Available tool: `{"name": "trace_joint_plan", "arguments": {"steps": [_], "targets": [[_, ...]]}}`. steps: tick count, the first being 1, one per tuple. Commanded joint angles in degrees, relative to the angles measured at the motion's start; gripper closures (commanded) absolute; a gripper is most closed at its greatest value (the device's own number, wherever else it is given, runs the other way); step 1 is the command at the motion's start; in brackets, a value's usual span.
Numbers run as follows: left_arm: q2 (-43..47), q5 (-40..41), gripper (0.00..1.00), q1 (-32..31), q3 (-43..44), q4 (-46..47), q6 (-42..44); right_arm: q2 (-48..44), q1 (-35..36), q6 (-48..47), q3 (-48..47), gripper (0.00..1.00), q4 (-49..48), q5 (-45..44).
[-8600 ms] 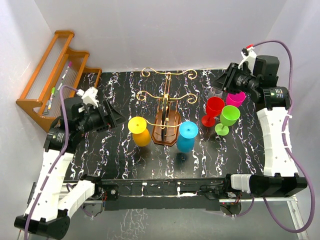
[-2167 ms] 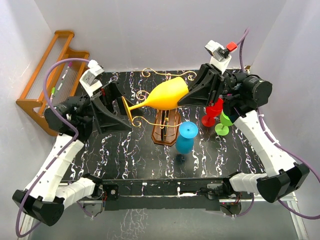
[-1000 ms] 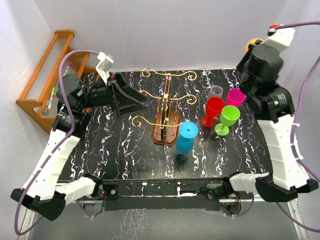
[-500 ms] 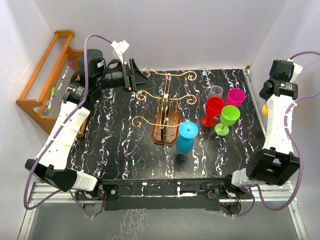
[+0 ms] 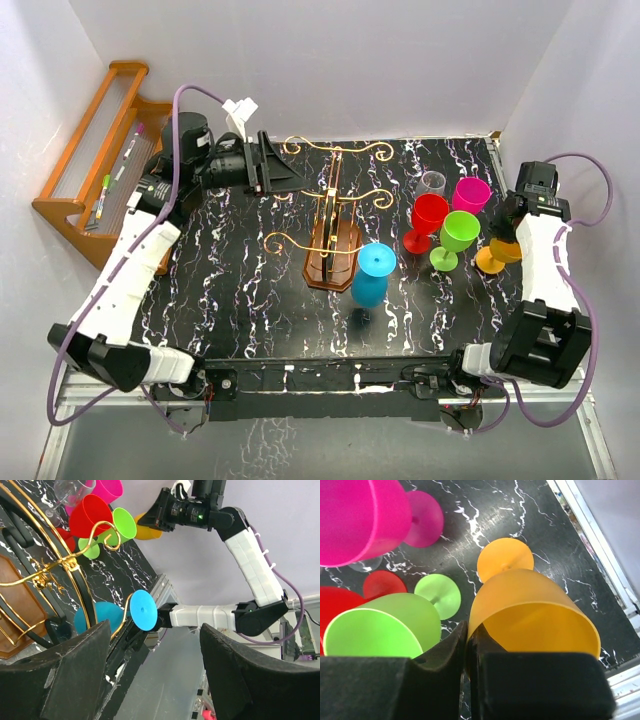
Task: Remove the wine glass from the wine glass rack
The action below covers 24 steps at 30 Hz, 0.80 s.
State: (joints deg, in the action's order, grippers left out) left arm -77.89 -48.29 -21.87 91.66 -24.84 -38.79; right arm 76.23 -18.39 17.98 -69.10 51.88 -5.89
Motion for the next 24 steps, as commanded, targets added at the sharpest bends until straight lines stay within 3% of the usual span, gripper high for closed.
{"name": "trace_joint_plan", "arguments": {"steps": [1, 4, 10, 15, 20, 24], "targets": [[5.4, -2.0, 0.31, 0.1, -2.3, 2.0, 0.8, -0.2, -0.1, -0.3, -0.2, 0.91, -5.7, 3.9], [7.2, -1.3, 0.31, 0.1, -4.8, 2.2, 0.7, 0.9, 0.0, -0.5, -0.6, 0.89, -6.4, 6.7], [9.3, -0.6, 0.3, 0.2, -7.0, 1.8, 0.4, 0.8, 0.4, -1.1, -4.9, 0.73, -4.6, 8.7], [11.4, -1.1, 0.29, 0.2, -8.9, 4.3, -1.1, -0.8, 1.1, -1.5, -12.6, 0.71, 0.6, 9.6], [14.4, -7.4, 0.3, 0.1, -14.4, 13.4, -6.6, -3.1, 2.6, -1.2, -24.1, 0.68, 7.5, 10.2], [17.3, -13.5, 0.3, -0.3, -22.6, 28.8, -16.4, -3.8, 2.9, -1.0, -31.0, 0.68, 10.2, 11.6]]}}
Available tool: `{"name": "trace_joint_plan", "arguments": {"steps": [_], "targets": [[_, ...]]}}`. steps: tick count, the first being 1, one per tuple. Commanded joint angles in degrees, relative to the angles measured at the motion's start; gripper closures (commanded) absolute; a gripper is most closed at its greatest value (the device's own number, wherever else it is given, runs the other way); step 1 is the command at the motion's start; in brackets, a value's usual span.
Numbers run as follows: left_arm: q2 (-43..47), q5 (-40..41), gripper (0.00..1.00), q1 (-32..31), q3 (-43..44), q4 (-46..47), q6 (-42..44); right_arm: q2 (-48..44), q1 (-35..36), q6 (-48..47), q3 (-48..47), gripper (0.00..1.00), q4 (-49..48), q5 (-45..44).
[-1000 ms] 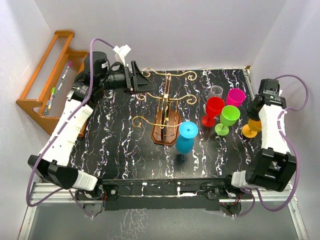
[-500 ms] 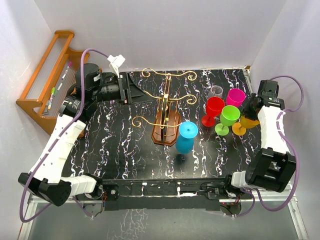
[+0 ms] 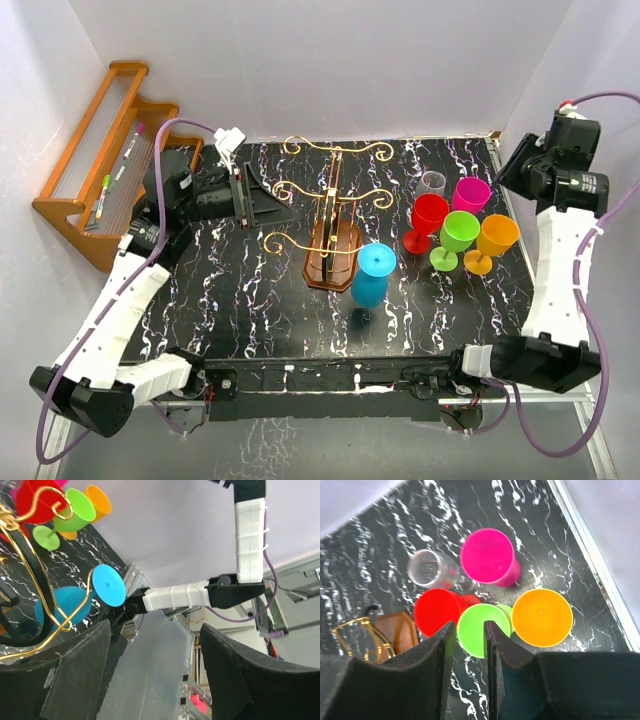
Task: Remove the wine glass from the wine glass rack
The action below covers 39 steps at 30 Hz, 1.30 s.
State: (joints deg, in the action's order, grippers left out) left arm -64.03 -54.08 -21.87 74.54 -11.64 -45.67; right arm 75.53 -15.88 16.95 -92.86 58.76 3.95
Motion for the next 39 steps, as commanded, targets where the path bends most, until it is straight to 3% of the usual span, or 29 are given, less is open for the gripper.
{"name": "trace_joint_plan", "arguments": {"steps": [1, 4, 10, 15, 28, 39], "targets": [[3.7, -8.3, 0.31, -0.8, -6.6, 19.5, -11.9, -3.3, 0.4, 0.3, -8.3, 0.68, 3.4, 2.6], [4.4, -8.7, 0.34, -4.3, -8.8, 20.3, -11.6, -4.2, 0.4, 1.4, -8.5, 0.68, 1.3, 6.4], [3.5, -3.3, 0.36, -15.2, -4.7, -2.0, 3.3, -4.9, 0.8, 4.3, -8.0, 0.7, -0.9, 10.1], [-0.8, 4.8, 0.39, -23.7, -5.4, -8.1, 4.8, -6.1, 1.2, 5.6, -8.6, 0.71, -2.1, 10.1], [-3.6, 17.5, 0.46, -26.8, -14.8, 3.2, -16.4, -9.1, 1.2, 6.4, -9.2, 0.72, -4.5, 7.1], [-5.0, 28.7, 0.51, -33.1, -13.5, 3.9, -21.4, -11.9, 1.2, 7.0, -8.1, 0.74, -9.3, 4.7]]}}
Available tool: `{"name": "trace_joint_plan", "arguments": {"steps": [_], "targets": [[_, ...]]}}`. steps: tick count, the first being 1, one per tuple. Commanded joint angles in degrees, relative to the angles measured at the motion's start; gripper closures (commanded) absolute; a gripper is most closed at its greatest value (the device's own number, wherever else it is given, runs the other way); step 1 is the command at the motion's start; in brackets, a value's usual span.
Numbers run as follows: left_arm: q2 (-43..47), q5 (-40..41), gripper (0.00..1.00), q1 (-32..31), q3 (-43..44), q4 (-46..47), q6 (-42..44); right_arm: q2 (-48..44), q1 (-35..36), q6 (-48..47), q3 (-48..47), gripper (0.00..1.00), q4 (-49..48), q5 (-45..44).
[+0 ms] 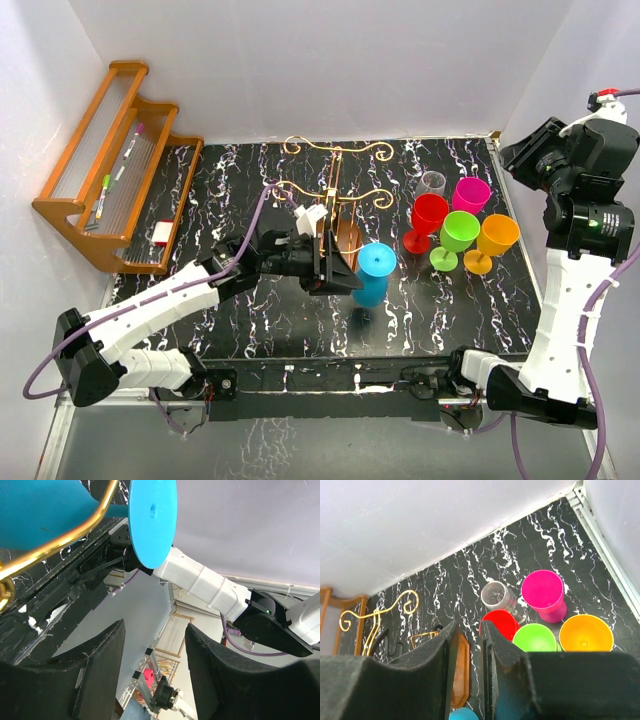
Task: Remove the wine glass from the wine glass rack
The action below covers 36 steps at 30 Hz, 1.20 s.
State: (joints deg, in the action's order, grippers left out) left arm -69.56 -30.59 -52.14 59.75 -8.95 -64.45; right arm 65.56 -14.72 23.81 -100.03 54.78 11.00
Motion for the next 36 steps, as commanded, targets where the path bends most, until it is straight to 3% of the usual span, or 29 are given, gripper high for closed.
{"name": "trace_joint_plan", "arguments": {"steps": [1, 14, 29, 36], "targets": [[0.4, 6.6, 0.52, -3.7, 1.7, 0.9, -2.7, -2.2, 0.0, 0.0, -0.8, 0.74, -5.6, -2.5], [-2.9, 30.3, 0.6, -14.2, 9.2, -8.7, -3.5, -5.6, 0.0, -0.4, 2.0, 0.75, -10.2, -5.2], [-4.3, 46.6, 0.64, -18.6, 10.7, -9.5, -6.6, -7.0, 0.3, -0.4, 4.1, 0.75, -13.5, -4.5], [-3.0, 49.7, 0.65, -18.6, 11.1, -8.6, -5.7, -6.5, 0.9, -0.4, 3.7, 0.75, -13.9, -4.1]]}}
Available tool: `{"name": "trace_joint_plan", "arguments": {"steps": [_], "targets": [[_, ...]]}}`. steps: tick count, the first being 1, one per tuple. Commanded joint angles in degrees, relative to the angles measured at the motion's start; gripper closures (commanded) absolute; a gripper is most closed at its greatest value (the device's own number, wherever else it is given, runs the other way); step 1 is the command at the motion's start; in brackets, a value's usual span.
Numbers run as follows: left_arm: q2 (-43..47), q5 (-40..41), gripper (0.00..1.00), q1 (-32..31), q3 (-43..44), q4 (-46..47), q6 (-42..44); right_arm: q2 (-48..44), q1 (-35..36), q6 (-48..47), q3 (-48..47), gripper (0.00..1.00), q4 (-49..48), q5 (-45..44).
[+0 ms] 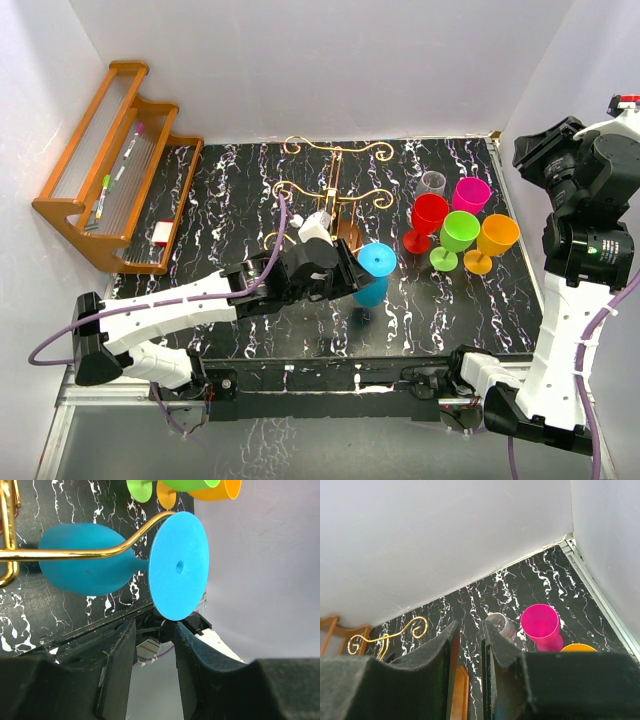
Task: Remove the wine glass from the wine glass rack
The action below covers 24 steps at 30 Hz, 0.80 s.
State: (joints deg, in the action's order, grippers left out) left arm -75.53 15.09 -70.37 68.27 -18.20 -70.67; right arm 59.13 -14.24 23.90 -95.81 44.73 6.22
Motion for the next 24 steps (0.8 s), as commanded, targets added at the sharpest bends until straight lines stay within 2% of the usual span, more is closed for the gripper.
{"name": "trace_joint_plan", "arguments": {"steps": [1, 13, 24], "targets": [[2.9, 4.0, 0.65, -0.4, 2.6, 1.0, 0.7, 0.0, 0.5, -0.5, -0.5, 0.75, -3.9, 0.8], [2.1, 8.5, 0.66, -0.4, 3.1, 3.3, 5.0, 0.3, 0.9, -0.5, -1.0, 0.75, -4.1, 1.3], [2.0, 9.9, 0.68, -0.4, 2.7, 4.0, 5.5, 0.6, 1.4, -0.6, -1.2, 0.76, -4.4, 1.6]]}}
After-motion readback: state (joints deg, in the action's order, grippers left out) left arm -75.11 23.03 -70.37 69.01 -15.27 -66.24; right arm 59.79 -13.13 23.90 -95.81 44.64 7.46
